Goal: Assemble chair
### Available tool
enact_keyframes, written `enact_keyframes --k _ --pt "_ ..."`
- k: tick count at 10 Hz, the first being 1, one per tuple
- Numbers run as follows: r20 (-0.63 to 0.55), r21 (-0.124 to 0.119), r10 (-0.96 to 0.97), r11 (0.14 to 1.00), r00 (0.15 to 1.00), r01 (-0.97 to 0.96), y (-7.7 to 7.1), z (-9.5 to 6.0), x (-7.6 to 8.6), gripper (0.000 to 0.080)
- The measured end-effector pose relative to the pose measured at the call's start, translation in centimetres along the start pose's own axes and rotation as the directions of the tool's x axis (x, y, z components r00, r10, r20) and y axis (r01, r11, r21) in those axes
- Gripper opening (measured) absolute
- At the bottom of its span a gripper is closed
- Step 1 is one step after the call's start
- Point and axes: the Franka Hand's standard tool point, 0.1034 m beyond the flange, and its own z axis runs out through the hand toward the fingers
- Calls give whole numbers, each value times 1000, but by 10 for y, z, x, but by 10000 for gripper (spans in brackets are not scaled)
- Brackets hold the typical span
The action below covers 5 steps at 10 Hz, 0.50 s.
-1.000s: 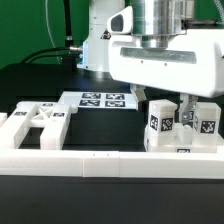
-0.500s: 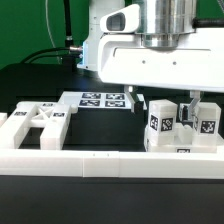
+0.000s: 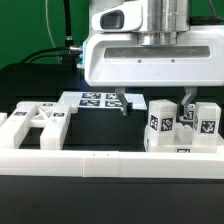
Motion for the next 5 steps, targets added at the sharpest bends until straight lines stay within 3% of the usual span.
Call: enact_keyframes --k 5 --pt "5 -6 -218 976 976 218 -8 1 -2 649"
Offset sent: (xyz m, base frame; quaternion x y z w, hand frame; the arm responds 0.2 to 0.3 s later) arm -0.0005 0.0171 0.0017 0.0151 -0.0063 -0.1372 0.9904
